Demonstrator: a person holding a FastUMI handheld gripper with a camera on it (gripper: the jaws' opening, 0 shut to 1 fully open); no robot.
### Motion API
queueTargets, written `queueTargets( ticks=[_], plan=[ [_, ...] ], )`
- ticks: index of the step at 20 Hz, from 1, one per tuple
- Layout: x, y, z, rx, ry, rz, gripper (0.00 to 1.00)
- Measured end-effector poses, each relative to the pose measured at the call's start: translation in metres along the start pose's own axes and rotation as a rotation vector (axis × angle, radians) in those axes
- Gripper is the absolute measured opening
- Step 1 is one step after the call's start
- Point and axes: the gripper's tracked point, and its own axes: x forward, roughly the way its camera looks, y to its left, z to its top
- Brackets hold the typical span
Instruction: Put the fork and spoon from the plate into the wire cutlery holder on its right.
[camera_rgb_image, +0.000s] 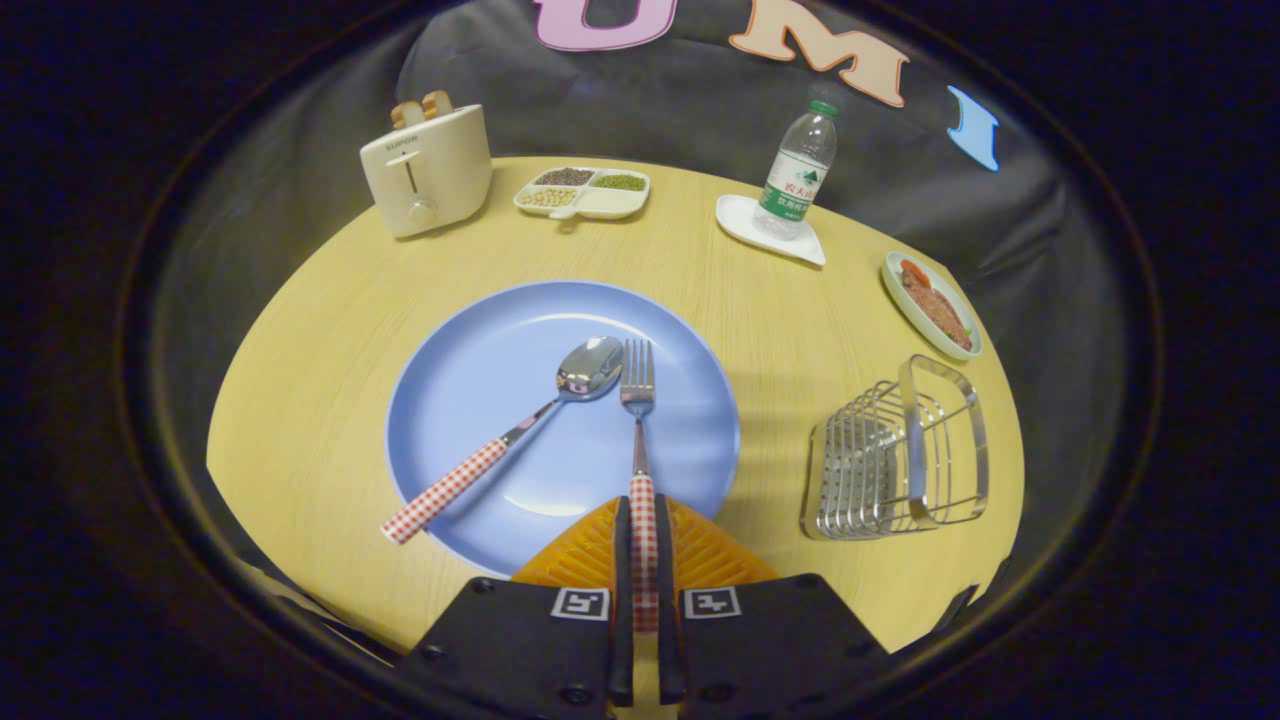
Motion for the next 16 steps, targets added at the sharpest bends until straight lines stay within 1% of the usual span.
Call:
queueTargets(
  ticks=[9,11,16],
  plan=[
    [-0.044,-0.031,0.019,-0.056,-0.010,0.017,0.13],
    [-0.057,-0.040,0.027,-0.058,-0.014,0.036,0.13],
    [-0.084,-0.085,0.046,-0.080,-0.035,0.023,0.13]
  ],
)
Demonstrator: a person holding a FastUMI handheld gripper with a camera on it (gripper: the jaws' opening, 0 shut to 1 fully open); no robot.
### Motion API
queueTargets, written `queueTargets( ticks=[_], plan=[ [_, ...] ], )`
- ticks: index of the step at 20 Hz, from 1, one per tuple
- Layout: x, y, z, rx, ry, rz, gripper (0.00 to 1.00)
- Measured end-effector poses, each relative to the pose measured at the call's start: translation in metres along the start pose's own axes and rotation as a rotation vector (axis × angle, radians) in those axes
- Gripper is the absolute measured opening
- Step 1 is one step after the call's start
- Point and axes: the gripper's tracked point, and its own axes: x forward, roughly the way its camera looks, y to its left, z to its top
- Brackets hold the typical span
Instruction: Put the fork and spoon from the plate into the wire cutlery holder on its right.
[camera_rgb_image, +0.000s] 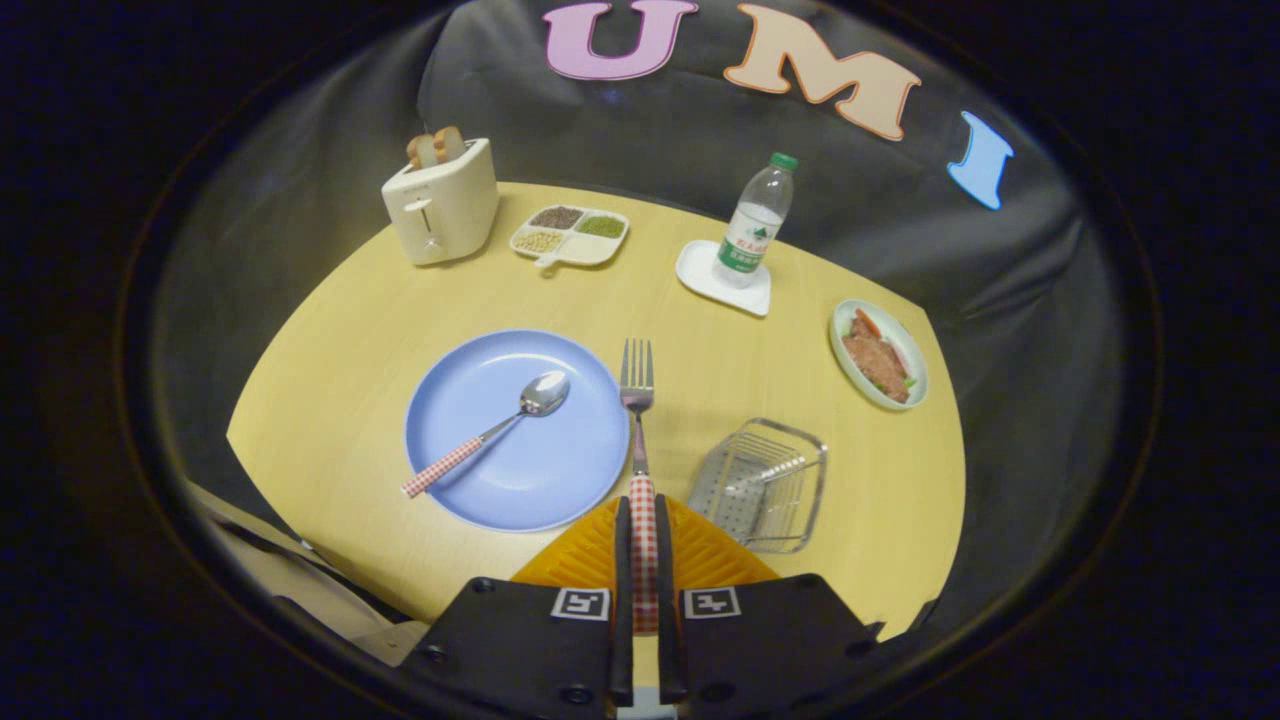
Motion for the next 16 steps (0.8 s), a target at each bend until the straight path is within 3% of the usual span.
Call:
queueTargets(
  ticks=[6,10,16],
  plan=[
    [-0.028,-0.049,-0.005,0.018,0.047,0.040,0.13],
    [-0.040,-0.085,-0.019,-0.033,0.110,0.024,0.13],
    [-0.036,-0.093,-0.042,-0.077,0.217,0.072,0.13]
  ],
)
